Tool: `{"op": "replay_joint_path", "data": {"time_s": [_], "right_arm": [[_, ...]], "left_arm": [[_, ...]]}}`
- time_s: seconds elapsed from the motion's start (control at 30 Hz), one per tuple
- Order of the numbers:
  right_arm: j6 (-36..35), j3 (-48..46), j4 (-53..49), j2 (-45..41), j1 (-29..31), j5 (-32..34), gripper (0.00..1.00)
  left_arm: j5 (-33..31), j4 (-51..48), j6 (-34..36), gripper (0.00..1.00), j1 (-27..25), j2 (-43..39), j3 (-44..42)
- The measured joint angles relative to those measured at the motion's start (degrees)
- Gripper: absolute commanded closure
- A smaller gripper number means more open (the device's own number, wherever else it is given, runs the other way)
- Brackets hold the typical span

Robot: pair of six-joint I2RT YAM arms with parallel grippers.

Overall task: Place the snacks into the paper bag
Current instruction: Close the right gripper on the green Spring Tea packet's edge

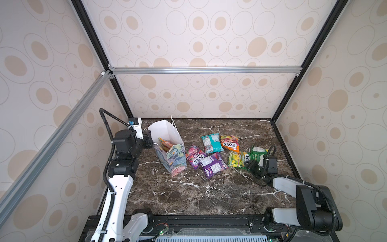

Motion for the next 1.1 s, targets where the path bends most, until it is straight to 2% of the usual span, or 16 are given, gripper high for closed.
{"op": "replay_joint_path", "data": {"time_s": [0.6,0.87,0.97,1.1], "right_arm": [[-0.79,-0.02,-1.77,-0.52,0.0,1.01,0.59],[-0.74,-0.09,-1.81,-0.68,-0.02,1.18,0.75],[-0.7,-0.09,-1.81,-1.11,0.0,1.33,0.9],[-0.9,-0.11,-1.88,-1.66,-0.02,1.51,0.98]], "left_arm": [[-0.02,0.0,0.0,1.0,0.0,0.0,0.0],[0.0,0.0,0.0,1.0,0.0,0.0,0.0],[0.0,-0.02,0.0,1.0,0.0,0.0,0.0],[0.0,0.0,0.0,1.0,0.0,0.0,0.0]]}}
